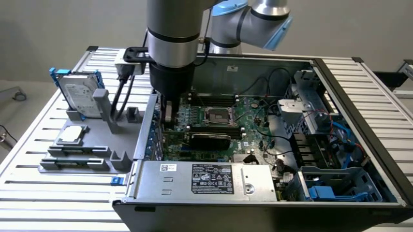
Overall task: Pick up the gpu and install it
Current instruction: 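Press down on the gpu until it lock into place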
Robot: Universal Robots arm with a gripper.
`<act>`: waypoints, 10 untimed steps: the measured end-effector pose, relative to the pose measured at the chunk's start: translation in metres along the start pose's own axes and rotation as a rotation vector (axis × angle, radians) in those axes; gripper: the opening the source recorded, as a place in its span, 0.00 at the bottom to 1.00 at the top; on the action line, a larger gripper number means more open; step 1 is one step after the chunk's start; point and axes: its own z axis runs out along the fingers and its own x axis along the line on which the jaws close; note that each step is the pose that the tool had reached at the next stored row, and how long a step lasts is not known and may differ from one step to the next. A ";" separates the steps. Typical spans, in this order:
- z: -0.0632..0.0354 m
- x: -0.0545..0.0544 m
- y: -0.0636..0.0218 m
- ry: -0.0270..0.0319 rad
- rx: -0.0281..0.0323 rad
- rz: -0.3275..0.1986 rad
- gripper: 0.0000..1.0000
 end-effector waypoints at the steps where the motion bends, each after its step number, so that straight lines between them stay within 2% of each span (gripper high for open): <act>1: 0.0001 -0.001 0.0004 0.0005 0.0001 0.000 0.11; 3: 0.0000 -0.001 0.0010 0.0027 -0.0033 0.001 0.11; 6: -0.0021 -0.001 0.0013 0.0157 -0.0070 0.002 0.11; 10: -0.0032 -0.001 0.0014 0.0423 -0.0084 0.005 0.11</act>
